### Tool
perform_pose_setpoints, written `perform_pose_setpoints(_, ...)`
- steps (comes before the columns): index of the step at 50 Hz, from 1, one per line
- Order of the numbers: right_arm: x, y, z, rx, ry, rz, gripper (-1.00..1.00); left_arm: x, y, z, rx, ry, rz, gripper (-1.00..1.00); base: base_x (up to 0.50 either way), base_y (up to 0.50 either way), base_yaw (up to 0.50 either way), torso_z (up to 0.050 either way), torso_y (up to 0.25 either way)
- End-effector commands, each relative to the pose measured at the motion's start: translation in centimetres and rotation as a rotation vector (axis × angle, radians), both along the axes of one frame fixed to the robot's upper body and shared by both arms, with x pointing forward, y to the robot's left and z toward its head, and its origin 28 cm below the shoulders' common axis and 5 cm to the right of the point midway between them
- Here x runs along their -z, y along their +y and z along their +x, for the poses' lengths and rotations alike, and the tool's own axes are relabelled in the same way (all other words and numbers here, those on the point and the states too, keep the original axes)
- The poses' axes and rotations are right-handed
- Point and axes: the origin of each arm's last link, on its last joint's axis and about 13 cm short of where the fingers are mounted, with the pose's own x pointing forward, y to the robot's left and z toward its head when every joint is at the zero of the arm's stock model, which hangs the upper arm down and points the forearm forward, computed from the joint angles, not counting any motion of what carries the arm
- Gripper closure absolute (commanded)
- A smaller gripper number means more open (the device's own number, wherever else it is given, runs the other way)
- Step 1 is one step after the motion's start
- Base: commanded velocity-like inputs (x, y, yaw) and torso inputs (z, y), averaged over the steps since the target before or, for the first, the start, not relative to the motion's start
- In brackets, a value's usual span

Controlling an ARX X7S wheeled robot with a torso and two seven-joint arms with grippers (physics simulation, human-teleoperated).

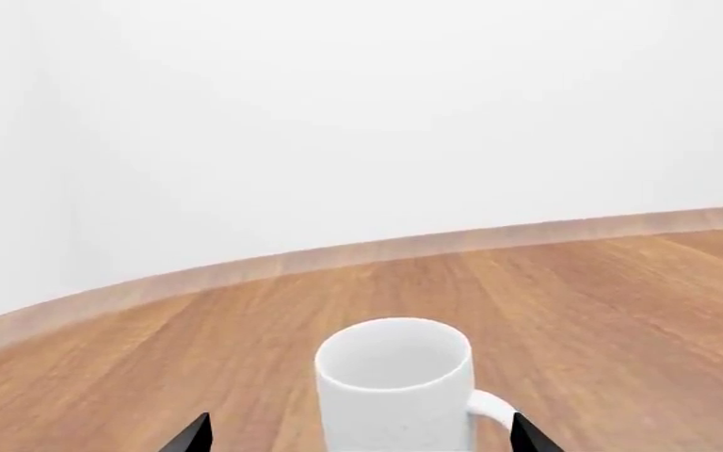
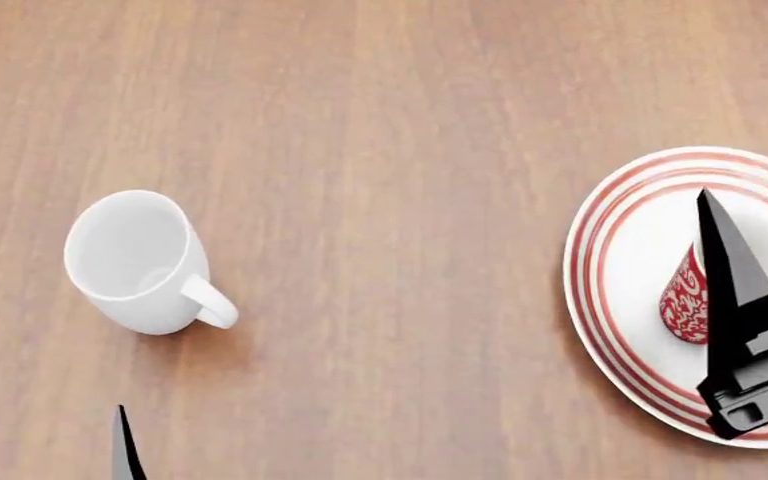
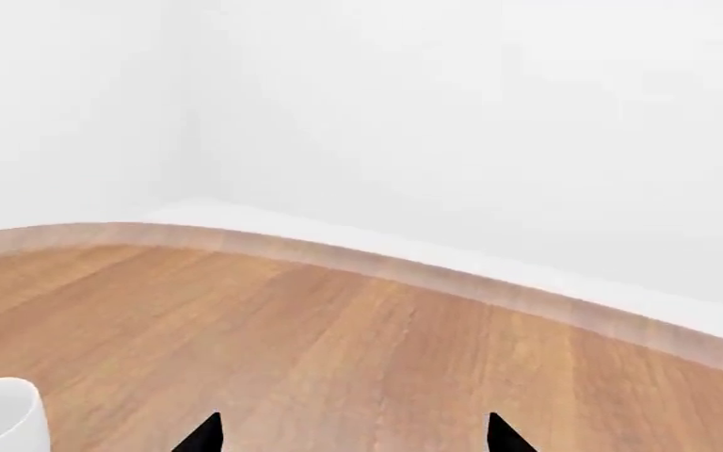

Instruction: Pick up the red mug and put it on the plate

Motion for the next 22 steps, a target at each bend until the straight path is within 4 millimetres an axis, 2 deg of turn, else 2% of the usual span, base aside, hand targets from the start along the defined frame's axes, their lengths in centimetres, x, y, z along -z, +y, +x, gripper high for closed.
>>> perform_pose_setpoints(1, -1.3, 0.9, -1.0, -0.035, -0.053, -0.013, -1.00, 0.0, 0.0, 0.0, 0.000, 0.000, -0.001, -1.00, 0.00, 0.00, 0.00, 0.000, 0.000)
perform_pose_setpoints(22, -3.4, 2.1, -3.3, -0.121, -0.145, -0.043, -1.00, 0.0, 0.0, 0.0, 0.002, -0.002, -0.002, -1.00, 0.00, 0.00, 0.00, 0.000, 0.000)
